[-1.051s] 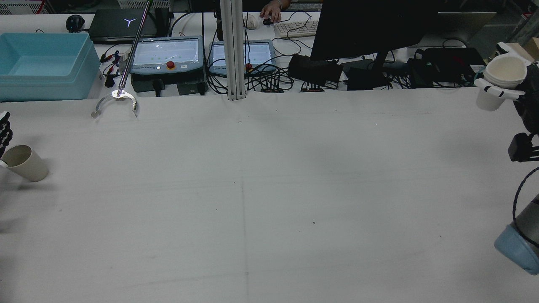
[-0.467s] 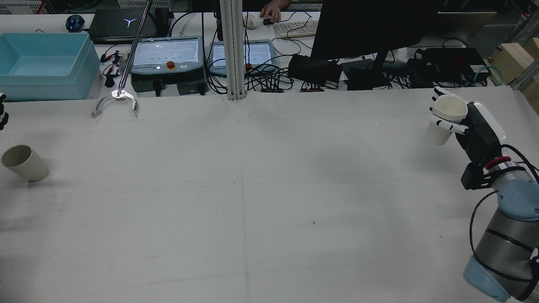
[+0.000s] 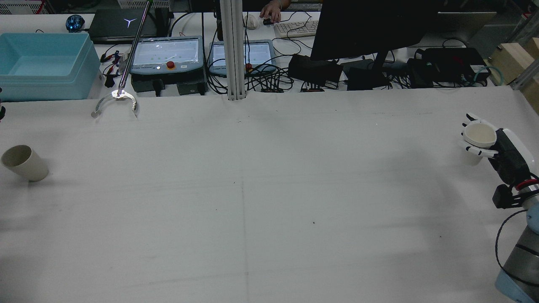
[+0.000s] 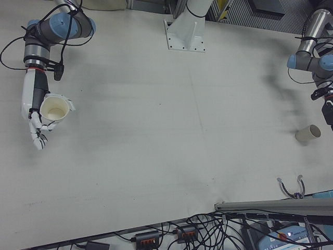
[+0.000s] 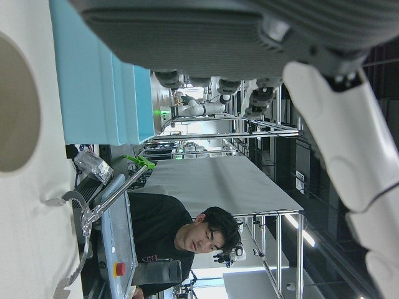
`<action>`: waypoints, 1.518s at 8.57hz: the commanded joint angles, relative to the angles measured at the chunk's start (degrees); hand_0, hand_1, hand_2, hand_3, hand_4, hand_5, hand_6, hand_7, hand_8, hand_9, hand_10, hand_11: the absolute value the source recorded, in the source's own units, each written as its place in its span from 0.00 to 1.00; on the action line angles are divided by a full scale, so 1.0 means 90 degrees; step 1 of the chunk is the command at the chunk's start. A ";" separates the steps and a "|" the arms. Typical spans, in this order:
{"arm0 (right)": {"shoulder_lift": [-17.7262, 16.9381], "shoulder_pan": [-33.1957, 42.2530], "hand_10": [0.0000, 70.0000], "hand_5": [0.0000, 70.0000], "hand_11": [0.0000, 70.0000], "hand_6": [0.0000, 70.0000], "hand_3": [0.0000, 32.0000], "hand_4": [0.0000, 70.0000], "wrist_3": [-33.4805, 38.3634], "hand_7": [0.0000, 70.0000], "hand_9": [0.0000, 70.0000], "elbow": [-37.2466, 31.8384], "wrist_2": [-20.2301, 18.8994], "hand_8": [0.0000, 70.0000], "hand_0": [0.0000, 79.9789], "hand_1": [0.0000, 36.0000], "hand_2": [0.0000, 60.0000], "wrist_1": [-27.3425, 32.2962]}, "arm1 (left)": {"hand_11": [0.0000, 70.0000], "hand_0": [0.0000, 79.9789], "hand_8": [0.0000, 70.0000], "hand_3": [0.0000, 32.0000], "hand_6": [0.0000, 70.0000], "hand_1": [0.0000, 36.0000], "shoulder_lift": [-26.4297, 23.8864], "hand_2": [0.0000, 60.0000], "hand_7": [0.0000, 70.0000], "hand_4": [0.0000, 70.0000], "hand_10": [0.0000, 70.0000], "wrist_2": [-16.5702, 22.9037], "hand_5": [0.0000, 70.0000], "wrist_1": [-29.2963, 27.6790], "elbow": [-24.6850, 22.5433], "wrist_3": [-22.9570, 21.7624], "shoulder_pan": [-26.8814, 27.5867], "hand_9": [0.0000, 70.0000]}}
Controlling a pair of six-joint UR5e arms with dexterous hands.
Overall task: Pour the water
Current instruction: 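Lower the white cup onto the table with the right hand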
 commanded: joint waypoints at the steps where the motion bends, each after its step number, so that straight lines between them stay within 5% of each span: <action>1: 0.0646 0.0645 0.22 0.92 0.33 0.12 0.00 0.27 -0.0700 0.17 0.28 -0.1506 0.0106 0.18 0.58 0.50 0.65 0.1384 | 0.04 0.61 0.00 0.00 0.01 0.13 0.0090 0.00 0.03 0.24 0.01 -0.0037 0.07 -0.0030 -0.0073 0.0056 0.0031 0.00; 3: 0.1107 0.0755 0.24 0.91 0.37 0.13 0.00 0.23 -0.0780 0.16 0.34 -0.2419 0.0175 0.22 0.60 0.59 0.70 0.2123 | 0.04 0.60 0.00 0.00 0.00 0.13 0.0090 0.00 0.03 0.23 0.02 -0.0027 0.07 -0.0050 -0.0209 0.0076 0.0022 0.00; 6: 0.1225 0.0764 0.23 0.89 0.36 0.11 0.00 0.21 -0.0596 0.13 0.34 -0.2363 0.0331 0.22 0.60 0.57 0.66 0.2456 | 0.04 0.61 0.00 0.00 0.01 0.14 0.0100 0.00 0.03 0.24 0.02 -0.0017 0.08 -0.0050 -0.0337 0.0076 0.0012 0.00; 11: 0.0718 -0.0161 0.20 0.91 0.31 0.12 0.00 0.21 0.0509 0.14 0.27 -0.2020 0.0351 0.18 0.57 0.49 0.68 0.2476 | 0.05 0.61 0.00 0.00 0.01 0.15 0.0090 0.00 0.03 0.25 0.02 0.0002 0.09 -0.0059 -0.0317 0.0183 0.0090 0.00; 13: 0.0727 -0.0426 0.21 0.92 0.31 0.12 0.00 0.22 0.0519 0.13 0.27 -0.2148 0.0361 0.17 0.56 0.43 0.60 0.2486 | 0.05 0.61 0.00 0.00 0.02 0.16 0.0071 0.00 0.04 0.25 0.02 0.0012 0.10 -0.0059 -0.0317 0.0261 0.0080 0.00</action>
